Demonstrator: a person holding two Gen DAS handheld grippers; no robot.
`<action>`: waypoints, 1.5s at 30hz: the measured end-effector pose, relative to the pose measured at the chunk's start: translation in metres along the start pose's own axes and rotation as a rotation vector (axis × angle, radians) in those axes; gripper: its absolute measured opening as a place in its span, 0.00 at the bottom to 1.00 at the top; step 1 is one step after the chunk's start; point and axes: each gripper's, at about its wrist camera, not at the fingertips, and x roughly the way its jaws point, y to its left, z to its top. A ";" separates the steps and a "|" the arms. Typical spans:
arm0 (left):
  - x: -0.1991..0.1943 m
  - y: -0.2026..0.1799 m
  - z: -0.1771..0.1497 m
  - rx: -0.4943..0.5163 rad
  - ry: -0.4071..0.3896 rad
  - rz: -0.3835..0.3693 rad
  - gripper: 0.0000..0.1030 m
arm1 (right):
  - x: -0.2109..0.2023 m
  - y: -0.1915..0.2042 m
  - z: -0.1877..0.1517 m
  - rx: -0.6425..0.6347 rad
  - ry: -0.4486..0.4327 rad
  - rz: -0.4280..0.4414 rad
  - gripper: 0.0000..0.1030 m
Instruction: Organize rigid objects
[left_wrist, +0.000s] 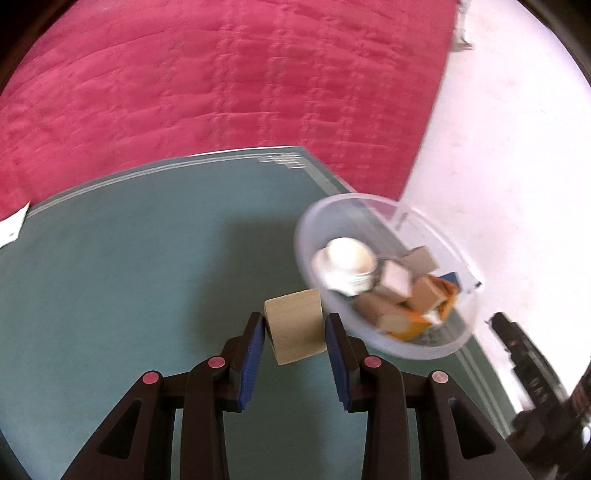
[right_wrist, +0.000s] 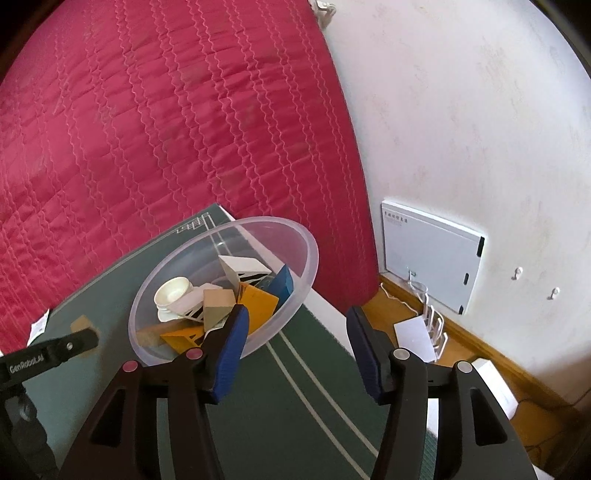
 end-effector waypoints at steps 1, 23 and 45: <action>0.002 -0.007 0.002 0.013 0.000 -0.009 0.35 | 0.000 0.000 0.000 0.002 -0.001 0.002 0.55; 0.041 -0.036 0.022 0.038 -0.015 -0.045 0.64 | -0.003 0.003 -0.002 -0.002 -0.005 0.023 0.56; 0.010 -0.034 -0.007 0.129 -0.084 0.261 0.99 | -0.005 -0.001 -0.003 0.018 -0.016 0.011 0.93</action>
